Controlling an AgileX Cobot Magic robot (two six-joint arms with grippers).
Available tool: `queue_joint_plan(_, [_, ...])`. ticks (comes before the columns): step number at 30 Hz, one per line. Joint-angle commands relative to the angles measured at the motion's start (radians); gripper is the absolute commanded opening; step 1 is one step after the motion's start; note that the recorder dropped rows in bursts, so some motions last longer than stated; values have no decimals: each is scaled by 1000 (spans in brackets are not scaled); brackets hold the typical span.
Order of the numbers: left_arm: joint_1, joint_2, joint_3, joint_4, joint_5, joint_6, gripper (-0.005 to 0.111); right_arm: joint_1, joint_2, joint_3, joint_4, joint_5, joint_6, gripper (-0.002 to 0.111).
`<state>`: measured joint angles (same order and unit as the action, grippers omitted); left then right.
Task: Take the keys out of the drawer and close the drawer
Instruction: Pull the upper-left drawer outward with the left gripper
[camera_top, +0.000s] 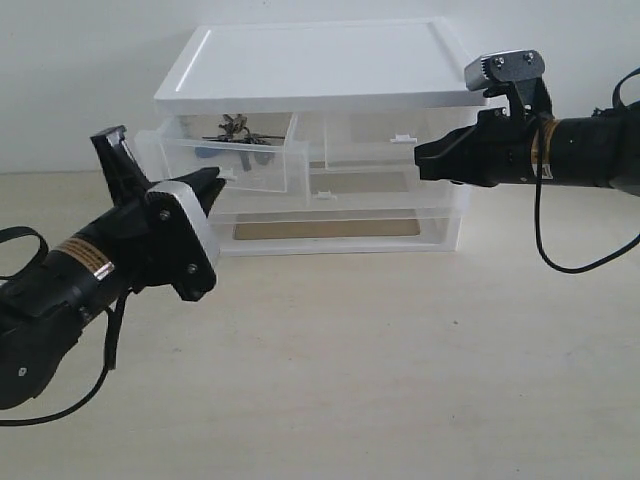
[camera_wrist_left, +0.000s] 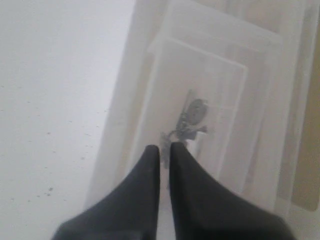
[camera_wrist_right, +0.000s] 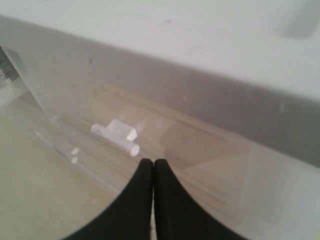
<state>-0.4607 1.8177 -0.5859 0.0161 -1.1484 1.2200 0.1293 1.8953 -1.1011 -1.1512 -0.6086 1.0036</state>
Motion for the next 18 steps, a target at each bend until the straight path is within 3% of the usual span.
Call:
queue_joint_plan(1, [-1, -23, 23, -4, -73, -53, 11, -10, 0, -19, 72, 60, -4, 0])
queue_joint_plan(2, [-1, -23, 23, 5, -73, -54, 18, -10, 0, -19, 72, 60, -4, 0])
queue_joint_plan(5, [-1, -23, 19, 27, -49, -49, 51, -10, 0, -19, 72, 60, -4, 0])
queue_joint_plan(9, [38, -16, -18, 46, 41, -45, 48, -10, 0, -19, 71, 69, -2, 0])
queue_joint_plan(18, [58, 77, -71, 150, 27, -7, 42, -10, 0, -19, 75, 105, -7, 0])
